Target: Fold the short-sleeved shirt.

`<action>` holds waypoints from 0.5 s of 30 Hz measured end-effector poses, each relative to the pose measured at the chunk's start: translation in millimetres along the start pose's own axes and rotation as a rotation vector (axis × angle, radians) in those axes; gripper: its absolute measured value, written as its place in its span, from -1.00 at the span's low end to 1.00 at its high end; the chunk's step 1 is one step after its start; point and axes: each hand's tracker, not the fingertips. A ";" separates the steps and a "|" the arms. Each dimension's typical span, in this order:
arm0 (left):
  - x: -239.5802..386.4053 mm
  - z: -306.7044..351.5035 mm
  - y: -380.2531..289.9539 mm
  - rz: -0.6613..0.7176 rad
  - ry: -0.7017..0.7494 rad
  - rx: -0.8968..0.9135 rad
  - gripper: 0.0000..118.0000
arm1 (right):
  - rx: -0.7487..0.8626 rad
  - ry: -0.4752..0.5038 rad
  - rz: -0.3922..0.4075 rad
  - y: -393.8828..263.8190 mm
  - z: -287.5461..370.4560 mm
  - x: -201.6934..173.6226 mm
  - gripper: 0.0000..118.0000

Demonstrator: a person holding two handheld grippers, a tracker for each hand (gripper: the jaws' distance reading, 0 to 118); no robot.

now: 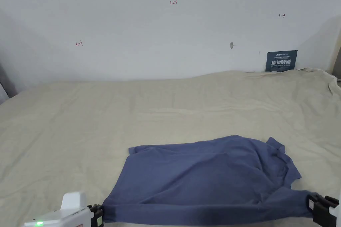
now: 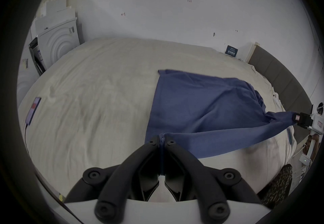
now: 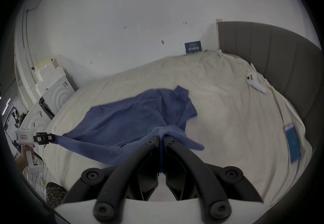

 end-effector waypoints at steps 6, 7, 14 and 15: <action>-11.3 26.8 -49.0 0.041 0.003 -0.031 -0.99 | -0.047 -0.006 -0.014 -46.6 35.1 6.4 -0.97; -12.0 31.5 -57.0 0.059 -0.003 -0.034 -0.99 | -0.053 -0.008 -0.014 -53.4 40.3 7.5 -0.97; -16.5 37.4 -97.0 0.078 0.005 -0.075 -0.99 | -0.101 -0.037 -0.003 -86.5 52.1 10.4 -0.97; -15.3 36.5 -101.6 0.082 0.009 -0.078 -0.99 | -0.107 -0.044 0.007 -90.0 51.3 10.5 -0.97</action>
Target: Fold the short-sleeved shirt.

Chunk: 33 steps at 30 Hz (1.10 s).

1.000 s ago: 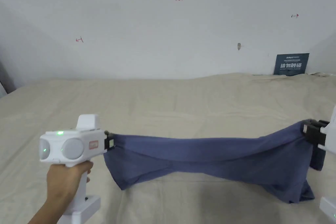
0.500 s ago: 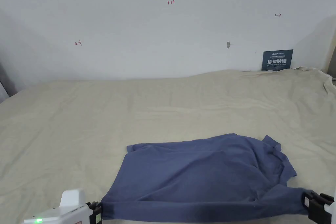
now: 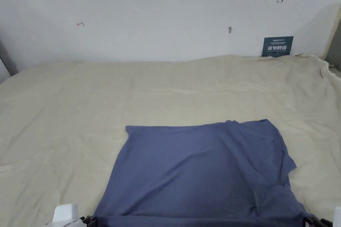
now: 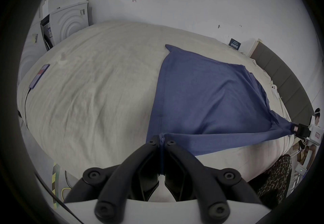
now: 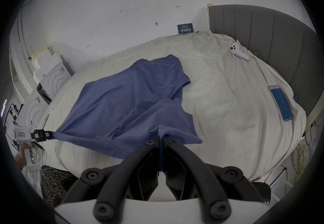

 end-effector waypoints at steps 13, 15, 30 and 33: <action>16.0 -31.5 -46.4 -0.033 0.114 -0.066 -0.96 | -0.165 -0.188 0.190 -47.9 -46.5 -15.9 -0.97; 21.4 -34.5 -51.3 -0.068 0.138 -0.069 -0.93 | -0.178 -0.197 0.197 -50.5 -45.0 -24.0 -0.97; 40.2 11.8 -26.3 -0.043 0.175 0.123 0.82 | 0.011 -0.191 0.150 -0.9 12.1 -65.8 0.70; 50.9 37.6 -7.9 -0.023 0.143 0.226 0.82 | 0.108 -0.170 0.168 22.8 35.8 -84.4 0.71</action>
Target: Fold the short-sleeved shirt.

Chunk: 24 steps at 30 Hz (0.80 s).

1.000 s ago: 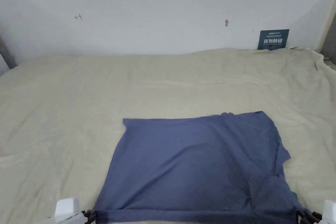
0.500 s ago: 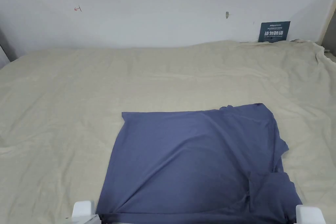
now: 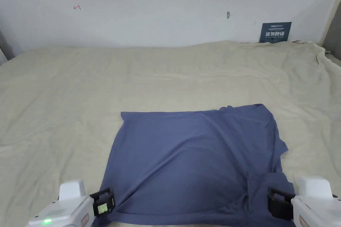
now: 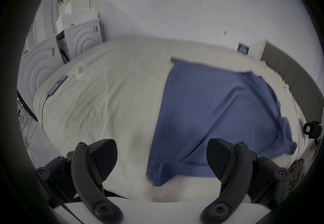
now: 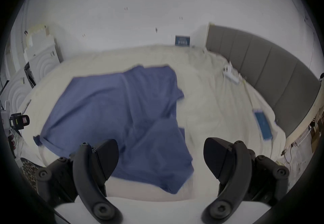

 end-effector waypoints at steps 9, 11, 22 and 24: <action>24.3 29.8 41.8 -0.051 -0.002 0.148 0.89 | 0.224 -0.018 -0.012 37.5 20.1 -1.8 0.72; 27.7 33.9 42.6 -0.047 -0.016 0.185 0.85 | 0.241 -0.017 -0.013 36.6 19.7 0.7 0.71; 34.4 53.5 34.5 -0.067 -0.107 0.252 -1.00 | 0.325 -0.018 0.001 16.4 21.2 7.1 -1.00; 33.9 52.5 35.0 -0.076 -0.111 0.226 -1.00 | 0.324 -0.007 -0.007 15.1 21.2 9.1 -1.00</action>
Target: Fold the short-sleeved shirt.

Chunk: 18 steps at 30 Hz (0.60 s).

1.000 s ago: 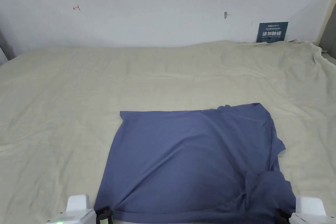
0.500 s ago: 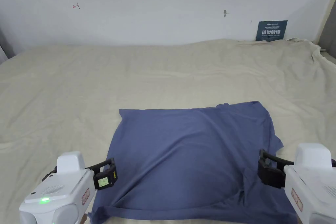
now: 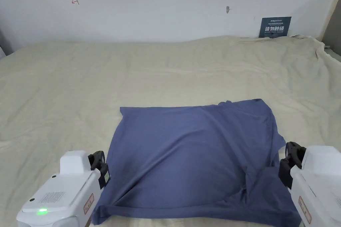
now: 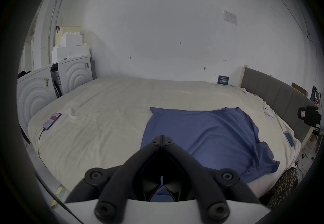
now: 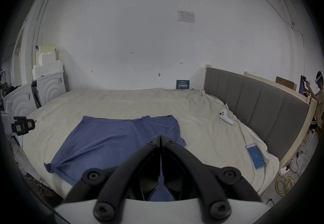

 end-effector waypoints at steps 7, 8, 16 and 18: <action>-13.5 -10.3 -11.7 0.039 -0.008 -0.145 -1.00 | -0.008 -0.006 -0.015 0.0 0.3 0.9 -1.00; -15.3 -12.1 -14.7 0.041 -0.002 -0.164 -1.00 | -0.006 -0.009 -0.012 -0.7 -0.2 1.4 -1.00; -28.7 -33.7 -48.7 0.058 0.070 -0.363 0.08 | -0.032 -0.006 -0.015 -6.8 -1.4 3.3 -1.00; -30.5 -42.4 -58.4 0.038 0.095 -0.406 0.44 | -0.039 -0.007 -0.017 -8.0 -0.6 2.9 -1.00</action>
